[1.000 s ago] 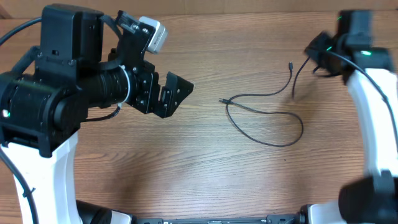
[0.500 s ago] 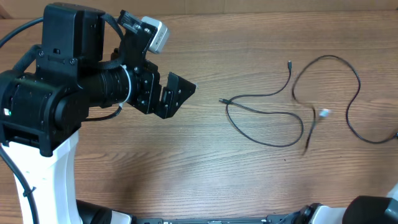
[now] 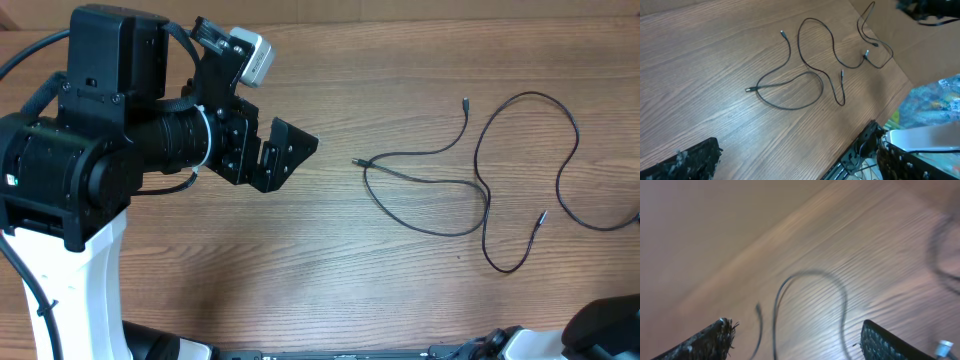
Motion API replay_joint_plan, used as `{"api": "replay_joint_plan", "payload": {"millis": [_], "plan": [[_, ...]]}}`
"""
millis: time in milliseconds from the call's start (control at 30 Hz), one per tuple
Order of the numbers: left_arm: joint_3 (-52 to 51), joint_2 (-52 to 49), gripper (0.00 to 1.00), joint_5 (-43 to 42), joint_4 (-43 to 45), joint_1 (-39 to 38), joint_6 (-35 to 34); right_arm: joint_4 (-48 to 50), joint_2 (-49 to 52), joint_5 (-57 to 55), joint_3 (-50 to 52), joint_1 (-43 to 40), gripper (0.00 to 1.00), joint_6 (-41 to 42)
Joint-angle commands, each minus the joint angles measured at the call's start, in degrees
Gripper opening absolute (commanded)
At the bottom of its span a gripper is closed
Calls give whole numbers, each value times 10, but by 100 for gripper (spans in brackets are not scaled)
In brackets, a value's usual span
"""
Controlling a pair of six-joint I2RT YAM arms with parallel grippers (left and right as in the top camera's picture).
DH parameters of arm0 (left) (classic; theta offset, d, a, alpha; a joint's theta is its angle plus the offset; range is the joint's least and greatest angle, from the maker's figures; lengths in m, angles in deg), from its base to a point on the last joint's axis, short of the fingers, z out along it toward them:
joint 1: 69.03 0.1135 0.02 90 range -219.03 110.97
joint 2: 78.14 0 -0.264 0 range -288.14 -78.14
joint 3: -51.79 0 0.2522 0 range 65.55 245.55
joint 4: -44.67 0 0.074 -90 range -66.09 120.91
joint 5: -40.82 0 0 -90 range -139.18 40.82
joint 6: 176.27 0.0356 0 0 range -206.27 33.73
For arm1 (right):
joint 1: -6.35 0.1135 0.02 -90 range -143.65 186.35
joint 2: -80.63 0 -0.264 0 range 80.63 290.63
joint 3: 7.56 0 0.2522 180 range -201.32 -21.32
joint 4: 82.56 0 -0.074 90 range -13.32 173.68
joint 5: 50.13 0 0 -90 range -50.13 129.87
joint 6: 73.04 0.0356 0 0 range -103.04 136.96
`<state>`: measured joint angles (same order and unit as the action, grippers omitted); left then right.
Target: Untangle cables
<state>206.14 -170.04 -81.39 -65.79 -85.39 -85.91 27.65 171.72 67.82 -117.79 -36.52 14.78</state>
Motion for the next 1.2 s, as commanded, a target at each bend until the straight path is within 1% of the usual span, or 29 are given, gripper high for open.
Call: {"api": "replay_joint_plan", "payload": {"millis": [0, 100, 133, 267, 400, 467, 567, 667, 767, 967, 1033, 1100, 1167], "plan": [[0, 5, 100, -13, -1, 1, 3, -37, 4, 52, 17, 52, 81, -133], [0, 5, 100, -26, -1, 1, 5, -71, 12, 39, 41, 88, 80, -189], [0, 5, 100, -27, -1, 1, 5, -78, 17, 26, 52, 99, 81, -195], [0, 5, 100, -28, -1, 1, 5, -77, 32, -15, 110, 134, 80, -193], [0, 5, 100, -28, 1, 1, 10, -50, 34, 4, 181, 161, 81, -188], [0, 5, 100, -28, 1, 1, 10, -35, 35, 31, 209, 173, 81, -173], [0, 5, 100, -28, 1, 1, 10, -14, 35, 36, 252, 197, 81, -147], [0, 5, 100, -28, -1, 1, 10, 14, 35, 10, 293, 220, 80, -116], [0, 5, 100, -28, -1, 1, 9, 46, 35, -12, 325, 231, 74, -73], [0, 5, 100, -34, -1, 1, 10, 80, 35, -45, 369, 232, 74, -20], [0, 5, 100, -34, -1, 1, 10, 78, 35, -45, 369, 232, 48, -20], [0, 5, 100, -34, -1, 1, 13, 73, 35, -45, 369, 232, 37, -18], [0, 5, 100, -34, -1, 1, 14, 69, 35, -45, 369, 232, 35, -4]]}}
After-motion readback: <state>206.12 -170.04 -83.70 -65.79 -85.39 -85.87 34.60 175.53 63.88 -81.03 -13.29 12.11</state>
